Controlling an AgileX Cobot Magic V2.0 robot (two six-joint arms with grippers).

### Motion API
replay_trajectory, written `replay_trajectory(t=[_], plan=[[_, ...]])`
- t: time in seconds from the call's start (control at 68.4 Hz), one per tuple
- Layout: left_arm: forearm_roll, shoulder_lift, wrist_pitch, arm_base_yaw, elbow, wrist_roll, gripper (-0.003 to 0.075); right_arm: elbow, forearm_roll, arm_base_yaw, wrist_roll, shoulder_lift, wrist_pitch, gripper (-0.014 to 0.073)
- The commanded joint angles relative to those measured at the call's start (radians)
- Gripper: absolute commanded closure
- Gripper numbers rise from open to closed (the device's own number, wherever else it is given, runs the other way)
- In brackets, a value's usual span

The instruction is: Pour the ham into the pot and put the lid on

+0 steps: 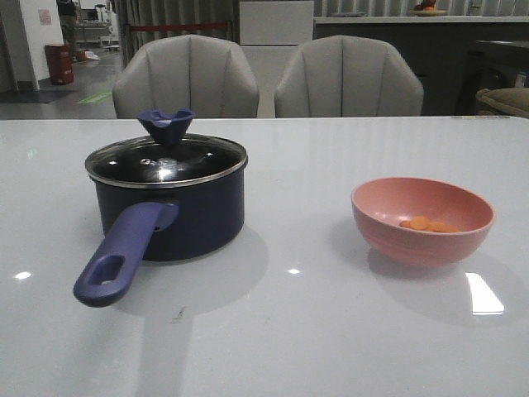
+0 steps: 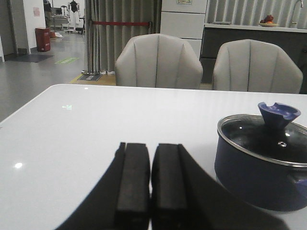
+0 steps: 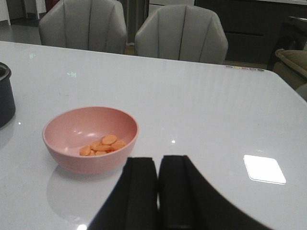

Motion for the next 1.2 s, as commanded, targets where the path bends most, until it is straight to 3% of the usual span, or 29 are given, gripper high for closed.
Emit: replay_trajectory(t=[0.0,0.73,0.964,1.052,1.183], plan=[[-0.001,-0.019,-0.083,-0.008,0.022,-0.005,0.0608,-0.004,-0.008,-0.003,0.0,-0.021,-0.077,0.0424],[-0.001,-0.019,-0.092,-0.008,0.022,-0.005,0.0608,-0.004,-0.008,-0.003,0.0,-0.021,-0.077,0.0424],[-0.044,-0.019,-0.39,-0.008,-0.002,-0.005,0.0608,-0.004,-0.008,-0.003,0.0,-0.021,-0.077,0.0424],[-0.042,-0.013,-0.348,-0.008,-0.071,-0.005,0.0608,-0.004,-0.008,-0.003,0.0,-0.021,-0.077,0.0424],[-0.039,0.048,-0.141,-0.008,-0.234,-0.005,0.0608,-0.004,-0.008,-0.003,0.0,-0.021,-0.077,0.0424]])
